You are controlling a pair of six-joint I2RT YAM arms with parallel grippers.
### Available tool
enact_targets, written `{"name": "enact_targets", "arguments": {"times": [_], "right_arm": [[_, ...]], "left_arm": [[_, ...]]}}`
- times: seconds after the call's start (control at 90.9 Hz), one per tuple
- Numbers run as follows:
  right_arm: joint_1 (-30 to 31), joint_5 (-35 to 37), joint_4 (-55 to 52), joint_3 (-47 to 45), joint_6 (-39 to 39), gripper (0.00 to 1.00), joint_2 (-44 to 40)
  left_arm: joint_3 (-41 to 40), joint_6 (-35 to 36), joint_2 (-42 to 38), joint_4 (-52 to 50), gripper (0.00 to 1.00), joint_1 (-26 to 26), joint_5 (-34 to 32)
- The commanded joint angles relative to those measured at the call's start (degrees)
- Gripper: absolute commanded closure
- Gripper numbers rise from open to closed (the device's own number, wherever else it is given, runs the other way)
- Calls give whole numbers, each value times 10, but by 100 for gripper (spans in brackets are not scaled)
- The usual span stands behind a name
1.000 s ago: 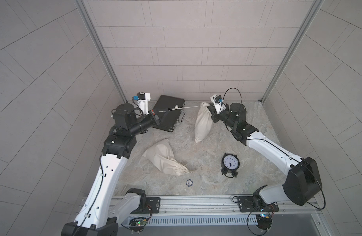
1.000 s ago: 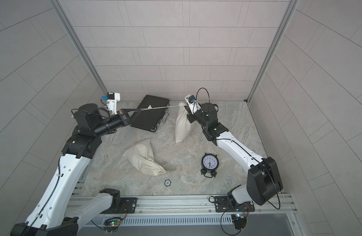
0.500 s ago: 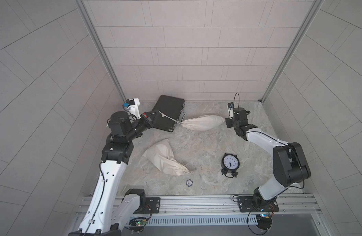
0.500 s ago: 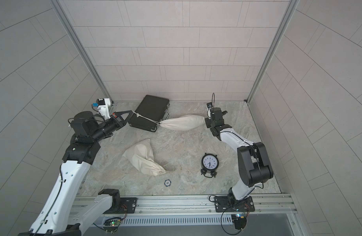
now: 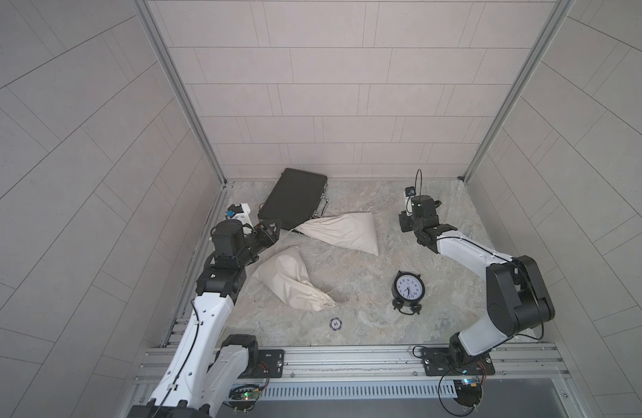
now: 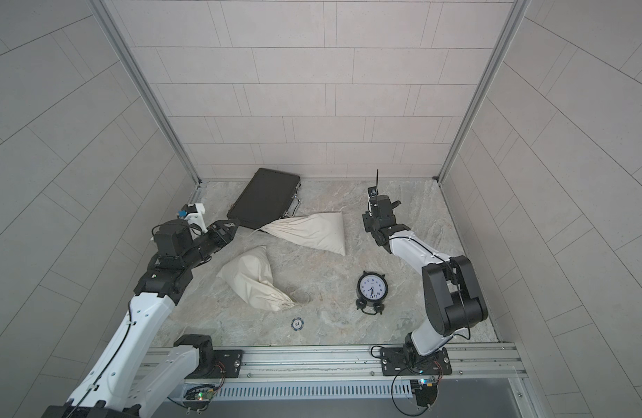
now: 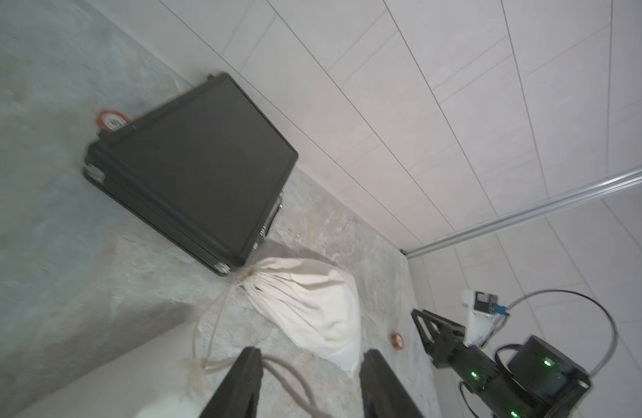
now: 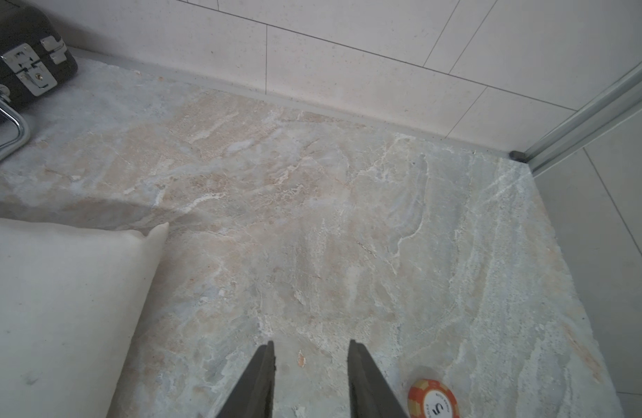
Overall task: Close the soil bag
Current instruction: Frap the soil bag at the center of the board, then reset both arms
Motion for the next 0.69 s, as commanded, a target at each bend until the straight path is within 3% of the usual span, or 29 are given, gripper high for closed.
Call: {"name": "enact_targets", "arguments": {"times": [0.0, 0.121, 0.198, 0.33, 0.528, 0.682], "right_arm": [[-7, 51, 30, -31, 42, 50, -48], [-44, 84, 68, -89, 95, 36, -84], [-71, 113, 91, -123, 127, 27, -98], [-96, 152, 156, -181, 133, 1, -111], [-102, 145, 244, -234, 88, 0, -98], [-101, 131, 415, -319, 57, 0, -85]], "left_arm": [[-15, 13, -54, -9, 23, 15, -145], [-67, 8, -94, 17, 12, 28, -247], [-113, 17, -87, 59, 1, 28, -276], [-172, 100, -23, 145, 0, 28, -298], [-215, 248, 139, 299, 0, 23, -288], [-257, 310, 221, 481, 0, 15, -211]]}}
